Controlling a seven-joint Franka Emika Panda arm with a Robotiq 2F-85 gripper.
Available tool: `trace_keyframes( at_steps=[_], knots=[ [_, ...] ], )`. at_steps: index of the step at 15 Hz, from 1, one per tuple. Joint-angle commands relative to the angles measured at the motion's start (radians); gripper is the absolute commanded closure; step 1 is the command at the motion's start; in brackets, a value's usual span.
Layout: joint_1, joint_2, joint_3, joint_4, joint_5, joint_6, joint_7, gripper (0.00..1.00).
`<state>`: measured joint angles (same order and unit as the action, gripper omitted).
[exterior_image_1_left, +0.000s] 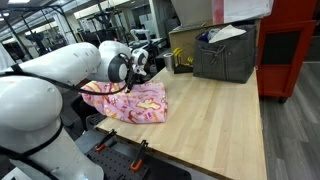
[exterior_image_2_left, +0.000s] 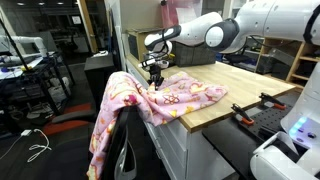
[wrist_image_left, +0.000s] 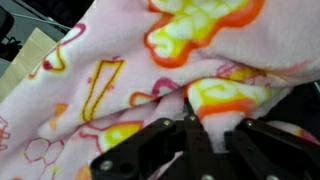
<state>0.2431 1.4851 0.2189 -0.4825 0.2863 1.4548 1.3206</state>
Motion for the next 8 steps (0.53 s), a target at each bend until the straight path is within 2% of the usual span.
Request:
trace_keyframes(
  at_steps=[1,8],
  knots=[
    [0.003,0.000,0.031,0.016,0.046,-0.064,-0.074,1.00],
    [0.009,-0.001,0.111,0.063,0.136,-0.183,-0.252,0.99]
  ],
)
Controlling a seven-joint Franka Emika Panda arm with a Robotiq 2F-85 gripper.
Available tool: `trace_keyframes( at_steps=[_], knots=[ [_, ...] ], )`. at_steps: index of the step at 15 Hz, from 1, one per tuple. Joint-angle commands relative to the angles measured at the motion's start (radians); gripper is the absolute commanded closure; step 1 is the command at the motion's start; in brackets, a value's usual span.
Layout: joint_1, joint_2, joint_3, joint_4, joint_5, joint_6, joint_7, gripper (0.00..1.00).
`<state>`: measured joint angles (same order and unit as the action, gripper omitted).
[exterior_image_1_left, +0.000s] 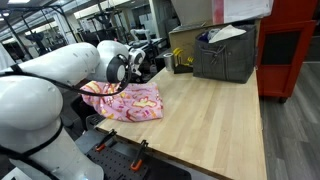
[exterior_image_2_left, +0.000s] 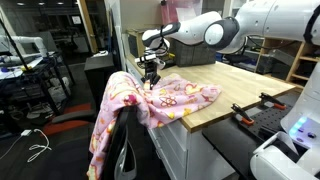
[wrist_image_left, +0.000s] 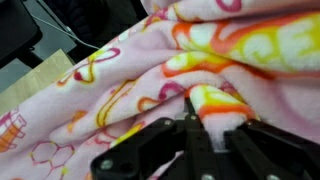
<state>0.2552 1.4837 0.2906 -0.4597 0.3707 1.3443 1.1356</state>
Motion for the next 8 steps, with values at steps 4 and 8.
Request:
trace_keyframes(
  at_steps=[4,8],
  knots=[
    [0.006,-0.002,0.092,0.060,0.108,-0.143,-0.160,0.99],
    [0.020,-0.004,0.142,0.078,0.163,-0.217,-0.248,0.99]
  ],
)
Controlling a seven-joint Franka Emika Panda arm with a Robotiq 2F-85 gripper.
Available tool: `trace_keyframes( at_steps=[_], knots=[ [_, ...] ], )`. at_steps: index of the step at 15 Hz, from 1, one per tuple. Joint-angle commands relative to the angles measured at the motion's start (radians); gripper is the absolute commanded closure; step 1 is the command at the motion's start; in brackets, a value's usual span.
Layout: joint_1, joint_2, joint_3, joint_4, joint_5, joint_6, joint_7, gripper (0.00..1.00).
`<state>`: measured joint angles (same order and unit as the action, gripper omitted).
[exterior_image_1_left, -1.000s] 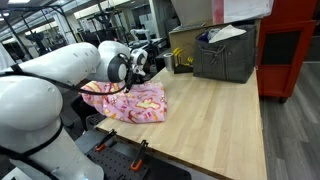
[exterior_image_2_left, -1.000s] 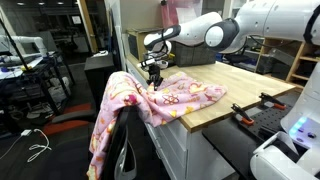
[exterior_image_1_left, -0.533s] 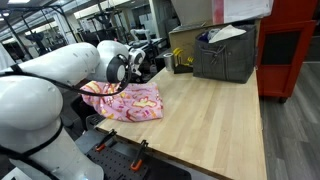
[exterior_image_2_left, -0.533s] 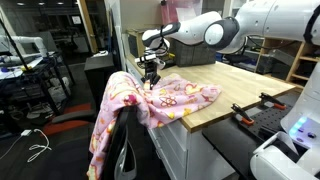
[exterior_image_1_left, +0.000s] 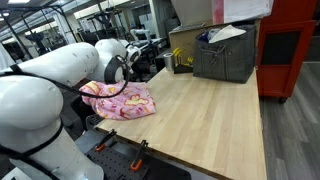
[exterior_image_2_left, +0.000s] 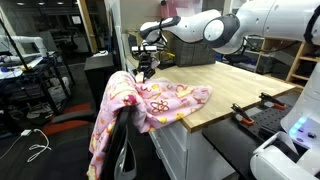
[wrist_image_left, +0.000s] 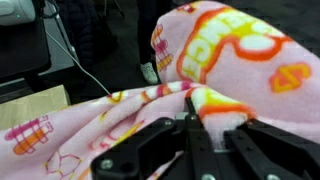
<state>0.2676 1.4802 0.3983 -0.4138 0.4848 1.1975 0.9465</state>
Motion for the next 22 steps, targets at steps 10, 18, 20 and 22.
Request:
trace_keyframes(
  at_steps=[10,18,20,22],
  knots=[
    [0.023,-0.004,0.080,0.021,0.176,-0.210,-0.214,0.99],
    [0.046,-0.031,-0.061,0.064,0.076,-0.108,-0.119,0.33],
    [0.030,-0.086,-0.092,-0.008,0.026,-0.038,-0.123,0.18],
    [0.028,-0.095,-0.117,0.007,-0.026,0.012,-0.108,0.03]
  ],
)
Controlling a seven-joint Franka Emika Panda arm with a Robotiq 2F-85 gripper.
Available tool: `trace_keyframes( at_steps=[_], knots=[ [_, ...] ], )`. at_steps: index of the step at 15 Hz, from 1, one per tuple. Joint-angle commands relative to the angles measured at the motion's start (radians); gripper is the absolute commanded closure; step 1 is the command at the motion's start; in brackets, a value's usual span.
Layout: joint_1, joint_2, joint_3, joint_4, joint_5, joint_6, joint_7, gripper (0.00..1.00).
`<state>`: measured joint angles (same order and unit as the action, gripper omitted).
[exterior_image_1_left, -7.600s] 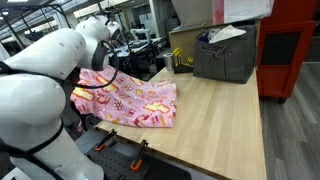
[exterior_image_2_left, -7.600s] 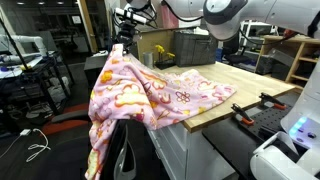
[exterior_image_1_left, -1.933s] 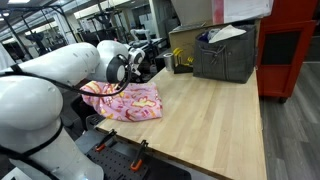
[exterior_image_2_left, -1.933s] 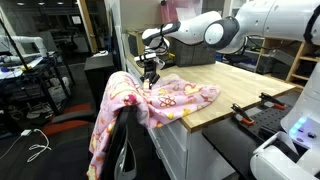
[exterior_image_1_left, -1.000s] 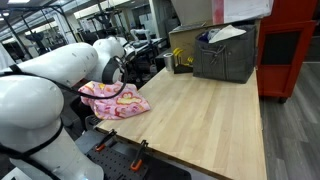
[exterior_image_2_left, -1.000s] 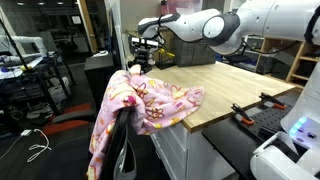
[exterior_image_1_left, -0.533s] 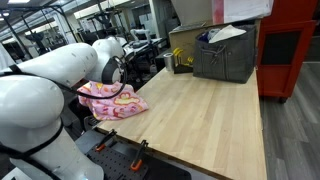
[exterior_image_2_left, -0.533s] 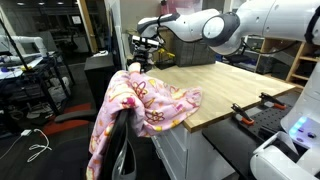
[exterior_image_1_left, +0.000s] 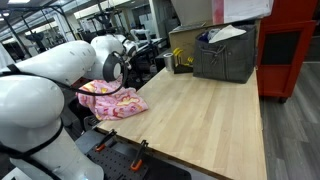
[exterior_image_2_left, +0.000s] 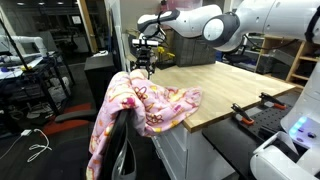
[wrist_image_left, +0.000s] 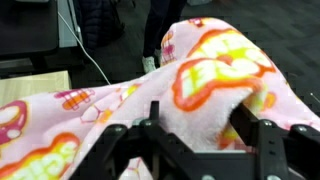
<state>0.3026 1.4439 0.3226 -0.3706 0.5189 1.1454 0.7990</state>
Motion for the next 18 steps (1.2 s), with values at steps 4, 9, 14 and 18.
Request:
trace_keyframes(
  at_steps=[4,9,14,18],
  knots=[
    [-0.031,-0.060,-0.099,-0.030,-0.140,0.178,0.104,0.00],
    [-0.070,-0.001,-0.185,-0.044,-0.205,0.301,0.228,0.00],
    [-0.085,0.041,-0.234,-0.067,-0.244,0.354,0.421,0.00],
    [-0.095,0.047,-0.249,-0.079,-0.271,0.325,0.555,0.00]
  ],
)
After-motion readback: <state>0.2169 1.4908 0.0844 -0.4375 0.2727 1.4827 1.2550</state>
